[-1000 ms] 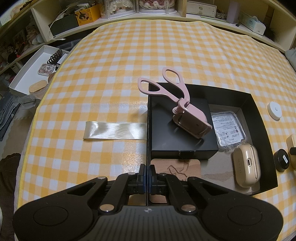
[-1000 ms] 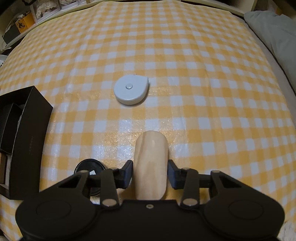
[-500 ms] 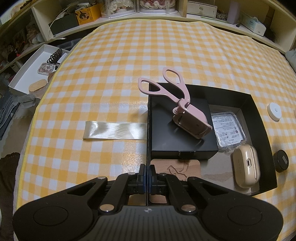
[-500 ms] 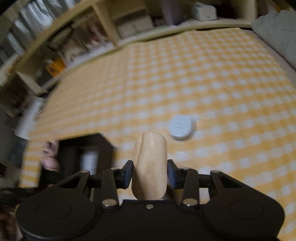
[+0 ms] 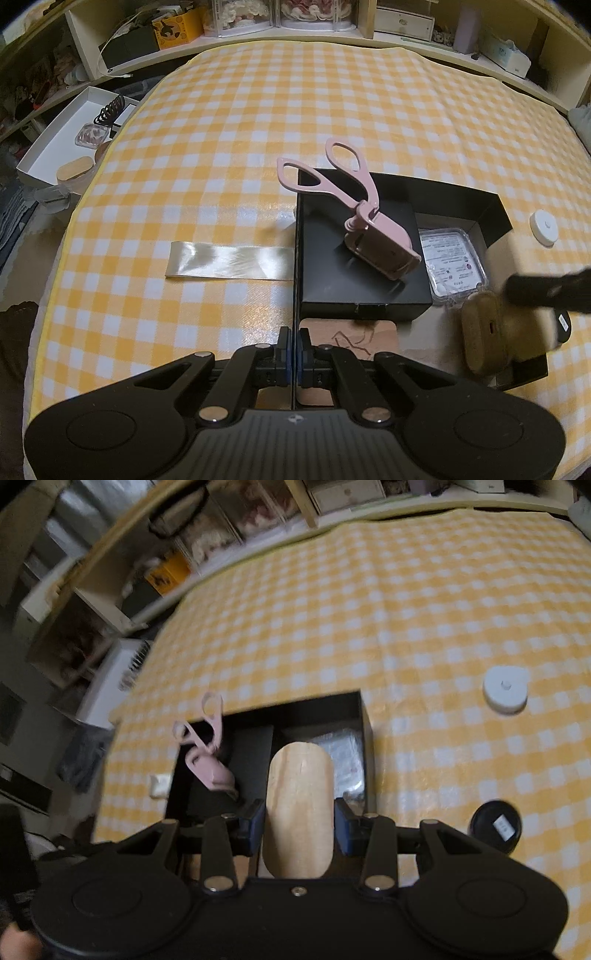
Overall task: Organize rigid objects
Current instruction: 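Lower the wooden block into the tray beside the earbud case, release, then move the right tool to the black round tin and grasp it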
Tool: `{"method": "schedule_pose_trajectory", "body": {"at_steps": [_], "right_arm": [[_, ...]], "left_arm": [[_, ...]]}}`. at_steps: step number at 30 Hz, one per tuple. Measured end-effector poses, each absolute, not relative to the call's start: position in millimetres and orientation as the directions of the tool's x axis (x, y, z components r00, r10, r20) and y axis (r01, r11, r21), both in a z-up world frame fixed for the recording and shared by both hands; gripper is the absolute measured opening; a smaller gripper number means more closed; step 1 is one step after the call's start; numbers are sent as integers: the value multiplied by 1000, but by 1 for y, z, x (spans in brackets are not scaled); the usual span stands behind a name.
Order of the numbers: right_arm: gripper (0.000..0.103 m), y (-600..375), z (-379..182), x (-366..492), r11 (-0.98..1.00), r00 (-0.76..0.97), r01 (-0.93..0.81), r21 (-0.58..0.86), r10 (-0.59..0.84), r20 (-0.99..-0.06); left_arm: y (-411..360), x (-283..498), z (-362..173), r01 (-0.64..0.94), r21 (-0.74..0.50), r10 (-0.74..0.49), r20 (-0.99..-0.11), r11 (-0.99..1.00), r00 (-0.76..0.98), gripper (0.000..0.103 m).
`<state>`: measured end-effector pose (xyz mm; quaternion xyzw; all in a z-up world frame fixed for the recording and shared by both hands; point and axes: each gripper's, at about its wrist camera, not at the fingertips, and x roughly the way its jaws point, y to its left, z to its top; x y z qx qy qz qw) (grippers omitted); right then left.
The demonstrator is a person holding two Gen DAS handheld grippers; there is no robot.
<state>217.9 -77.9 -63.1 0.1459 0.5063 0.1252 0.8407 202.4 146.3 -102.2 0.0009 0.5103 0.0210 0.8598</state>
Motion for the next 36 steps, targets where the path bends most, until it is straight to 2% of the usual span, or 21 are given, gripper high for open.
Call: {"method": "schedule_pose_trajectory", "body": {"at_steps": [13, 17, 21, 24, 33, 36], "right_arm": [[43, -46, -86, 210, 945, 406, -45, 325, 314, -858], [56, -43, -82, 206, 954, 420, -72, 291, 294, -859], [58, -44, -82, 206, 955, 413, -85, 284, 293, -862], [64, -42, -82, 204, 961, 415, -102, 259, 277, -867], [90, -42, -76, 194, 963, 450, -153, 220, 266, -852], [102, -45, -72, 189, 964, 478, -160, 212, 263, -838]], "left_arm": [[147, 203, -101, -41, 13, 31, -874, 999, 485, 3], [147, 203, -101, -41, 13, 32, -873, 999, 486, 3], [147, 203, -101, -42, 13, 32, -873, 999, 486, 3], [147, 203, -101, -41, 13, 32, -873, 999, 487, 3], [147, 203, -101, -41, 13, 31, -873, 999, 486, 3], [148, 203, -101, -41, 13, 32, -873, 999, 486, 2]]}}
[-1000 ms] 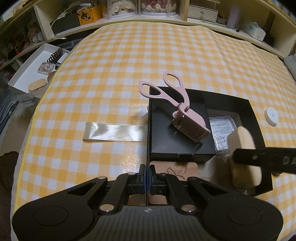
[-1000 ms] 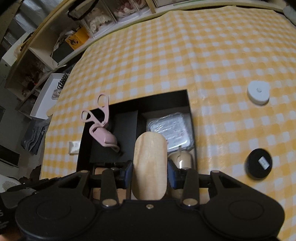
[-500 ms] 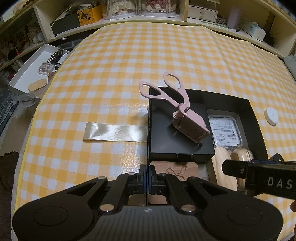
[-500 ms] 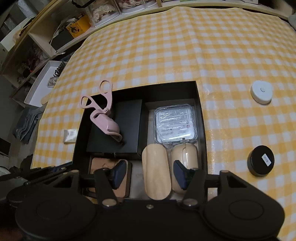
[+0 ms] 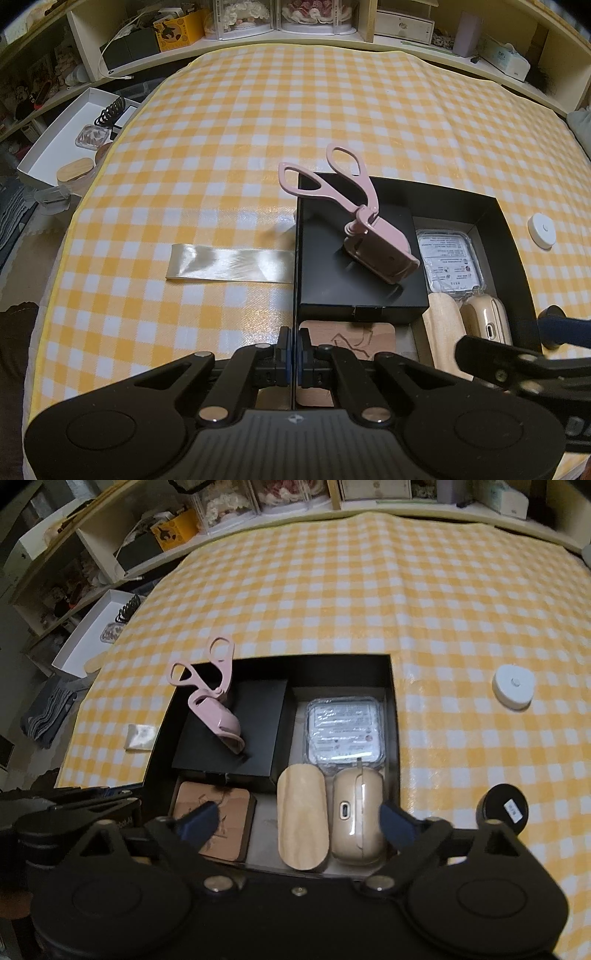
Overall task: Organize rigid objects
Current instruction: 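Move the right tool to the black round tin and grasp it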
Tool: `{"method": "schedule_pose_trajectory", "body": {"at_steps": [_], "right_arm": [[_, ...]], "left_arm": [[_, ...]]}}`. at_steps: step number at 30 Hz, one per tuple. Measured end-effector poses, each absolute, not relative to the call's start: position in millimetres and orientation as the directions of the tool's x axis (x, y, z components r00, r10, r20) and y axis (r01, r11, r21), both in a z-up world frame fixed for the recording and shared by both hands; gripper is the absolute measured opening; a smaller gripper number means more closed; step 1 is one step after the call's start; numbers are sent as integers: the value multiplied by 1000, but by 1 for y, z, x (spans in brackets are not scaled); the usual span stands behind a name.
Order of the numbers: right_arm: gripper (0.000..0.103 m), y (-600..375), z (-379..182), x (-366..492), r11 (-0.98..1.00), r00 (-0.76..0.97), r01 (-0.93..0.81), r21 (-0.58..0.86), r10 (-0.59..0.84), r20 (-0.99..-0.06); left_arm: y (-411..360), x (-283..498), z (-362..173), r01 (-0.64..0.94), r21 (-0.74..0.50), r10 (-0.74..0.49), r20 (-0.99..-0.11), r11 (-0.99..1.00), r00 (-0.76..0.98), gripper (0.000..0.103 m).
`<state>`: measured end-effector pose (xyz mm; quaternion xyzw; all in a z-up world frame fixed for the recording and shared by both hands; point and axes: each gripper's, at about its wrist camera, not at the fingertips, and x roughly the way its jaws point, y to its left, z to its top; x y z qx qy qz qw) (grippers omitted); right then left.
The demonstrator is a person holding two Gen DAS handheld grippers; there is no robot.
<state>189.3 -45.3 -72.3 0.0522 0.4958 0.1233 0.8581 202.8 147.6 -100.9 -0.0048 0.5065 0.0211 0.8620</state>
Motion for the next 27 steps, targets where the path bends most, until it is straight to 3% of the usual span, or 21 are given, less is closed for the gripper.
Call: {"method": "schedule_pose_trajectory", "body": {"at_steps": [16, 27], "right_arm": [[103, -95, -18, 166, 971, 664, -189, 150, 239, -709], [103, -152, -13, 163, 987, 782, -133, -91, 47, -622]], "left_arm": [[148, 203, -101, -41, 13, 31, -873, 999, 486, 3], [148, 203, -101, -41, 13, 31, -873, 999, 486, 2]]}}
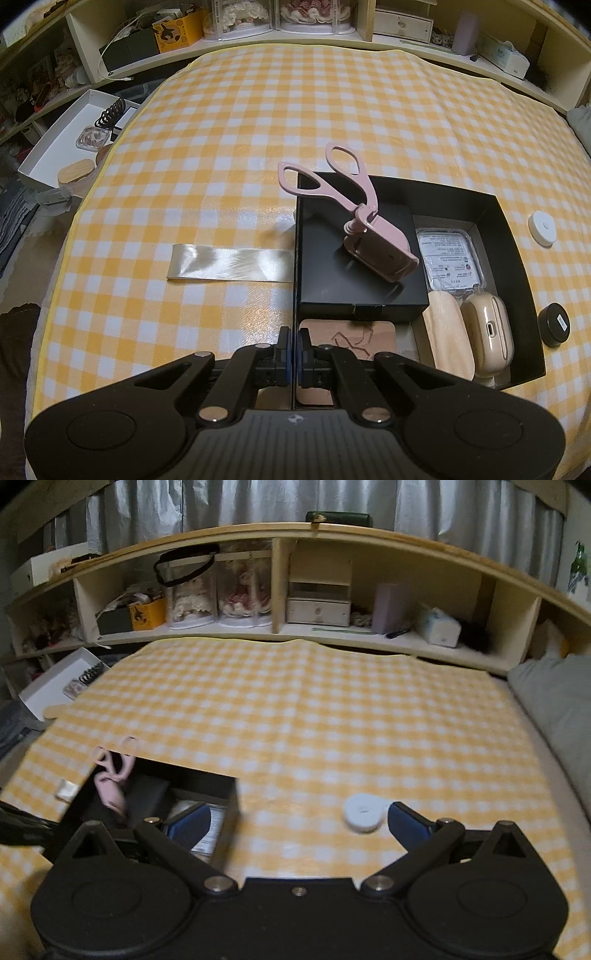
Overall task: Organize rigid objects
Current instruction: 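Move the right tool to the black round tin and grasp it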
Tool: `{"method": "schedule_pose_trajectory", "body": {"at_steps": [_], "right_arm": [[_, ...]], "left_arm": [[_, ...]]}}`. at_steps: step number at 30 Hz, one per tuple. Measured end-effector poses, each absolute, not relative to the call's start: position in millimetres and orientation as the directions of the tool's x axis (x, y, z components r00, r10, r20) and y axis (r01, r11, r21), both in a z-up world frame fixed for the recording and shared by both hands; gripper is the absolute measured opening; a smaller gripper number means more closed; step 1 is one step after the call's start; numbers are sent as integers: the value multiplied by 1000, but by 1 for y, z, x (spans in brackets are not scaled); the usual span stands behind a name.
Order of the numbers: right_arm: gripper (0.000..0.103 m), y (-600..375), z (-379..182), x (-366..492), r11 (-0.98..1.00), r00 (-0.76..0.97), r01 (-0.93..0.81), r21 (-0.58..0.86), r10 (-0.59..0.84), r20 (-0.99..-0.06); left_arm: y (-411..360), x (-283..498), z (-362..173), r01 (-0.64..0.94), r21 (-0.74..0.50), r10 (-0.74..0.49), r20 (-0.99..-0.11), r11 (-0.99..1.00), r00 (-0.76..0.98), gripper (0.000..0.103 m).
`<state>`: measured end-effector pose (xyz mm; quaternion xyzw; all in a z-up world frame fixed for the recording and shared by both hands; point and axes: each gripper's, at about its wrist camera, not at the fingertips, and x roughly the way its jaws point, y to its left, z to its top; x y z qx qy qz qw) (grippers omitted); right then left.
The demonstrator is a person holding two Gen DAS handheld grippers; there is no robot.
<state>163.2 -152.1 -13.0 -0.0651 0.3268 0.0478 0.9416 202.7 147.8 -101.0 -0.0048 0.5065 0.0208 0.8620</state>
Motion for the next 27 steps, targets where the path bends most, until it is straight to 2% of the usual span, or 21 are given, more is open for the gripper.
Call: {"method": "schedule_pose_trajectory", "body": {"at_steps": [4, 12, 13, 17, 21, 27], "right_arm": [[103, -171, -29, 157, 970, 799, -198, -140, 77, -596], [101, -188, -69, 178, 947, 663, -303, -106, 129, -738], [100, -190, -74, 181, 945, 638, -315, -85, 145, -756], [80, -190, -98, 187, 941, 543, -337, -21, 176, -821], [76, -184, -111, 188, 926, 474, -377, -5, 189, -860], [76, -173, -118, 192, 925, 454, -381, 4, 191, -870]], "left_arm": [[148, 203, -101, -40, 14, 32, -873, 999, 486, 3], [148, 202, -101, -41, 15, 33, -873, 999, 486, 3], [148, 202, -100, -41, 14, 33, -873, 999, 486, 3], [148, 202, -100, -40, 15, 32, -873, 999, 486, 3], [149, 202, -100, -40, 15, 33, -873, 999, 486, 3], [148, 202, -100, -40, 16, 33, -873, 999, 486, 3]]}}
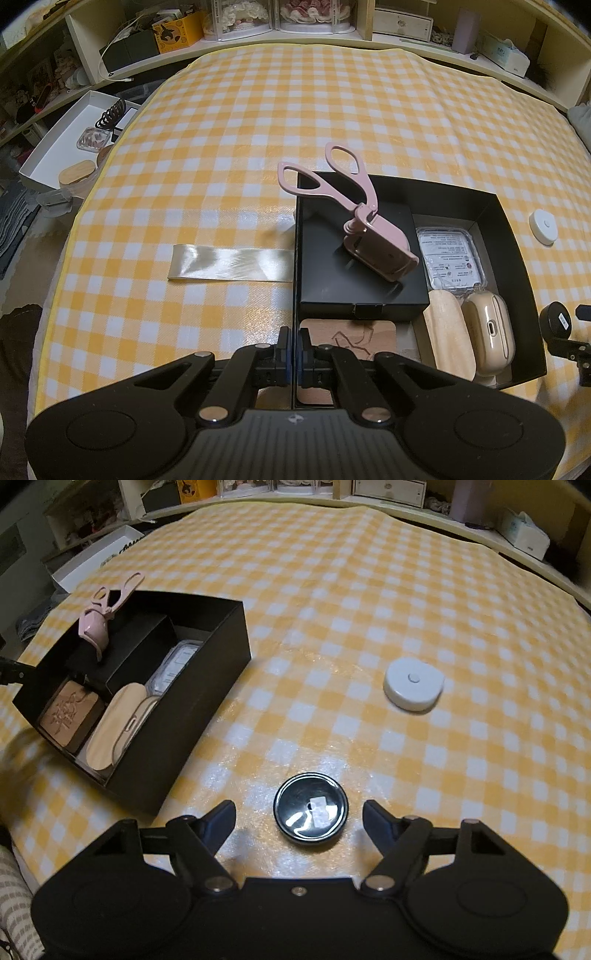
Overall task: Organize rigid objects
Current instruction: 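Move the right tool to the black round tin and grasp it, then carry the black tin with the right tool over the tray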
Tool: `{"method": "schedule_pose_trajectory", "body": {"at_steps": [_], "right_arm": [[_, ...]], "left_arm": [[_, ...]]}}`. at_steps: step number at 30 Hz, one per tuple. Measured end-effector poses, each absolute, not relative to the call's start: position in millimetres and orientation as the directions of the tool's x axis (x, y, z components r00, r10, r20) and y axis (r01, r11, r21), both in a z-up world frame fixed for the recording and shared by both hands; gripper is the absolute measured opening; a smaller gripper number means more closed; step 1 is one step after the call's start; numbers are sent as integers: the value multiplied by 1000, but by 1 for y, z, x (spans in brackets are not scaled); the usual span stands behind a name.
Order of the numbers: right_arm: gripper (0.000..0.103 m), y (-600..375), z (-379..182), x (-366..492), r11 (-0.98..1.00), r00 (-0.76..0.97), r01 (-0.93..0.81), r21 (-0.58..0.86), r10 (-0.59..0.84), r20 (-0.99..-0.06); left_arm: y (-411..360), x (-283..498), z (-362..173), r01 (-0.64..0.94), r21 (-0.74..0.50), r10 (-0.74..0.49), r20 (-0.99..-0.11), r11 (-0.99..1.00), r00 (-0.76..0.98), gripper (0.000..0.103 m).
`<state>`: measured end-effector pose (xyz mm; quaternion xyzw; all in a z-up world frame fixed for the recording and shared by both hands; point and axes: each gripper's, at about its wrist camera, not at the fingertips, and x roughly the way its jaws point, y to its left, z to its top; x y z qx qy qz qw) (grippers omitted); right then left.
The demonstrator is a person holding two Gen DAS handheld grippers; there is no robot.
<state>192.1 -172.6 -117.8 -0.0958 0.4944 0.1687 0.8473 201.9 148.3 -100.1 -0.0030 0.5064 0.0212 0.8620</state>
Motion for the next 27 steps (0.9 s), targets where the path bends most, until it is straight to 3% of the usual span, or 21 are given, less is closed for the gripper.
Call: {"method": "schedule_pose_trajectory", "body": {"at_steps": [6, 13, 27], "right_arm": [[67, -176, -121, 198, 935, 433, -351, 37, 198, -879], [49, -178, -123, 201, 949, 434, -316, 10, 154, -888], [48, -174, -108, 198, 954, 488, -299, -3, 150, -860]], "left_arm": [[148, 202, -100, -39, 17, 34, -873, 999, 486, 3], [148, 202, -100, -39, 17, 34, -873, 999, 486, 3], [148, 202, -100, -39, 17, 34, -873, 999, 486, 3]]}}
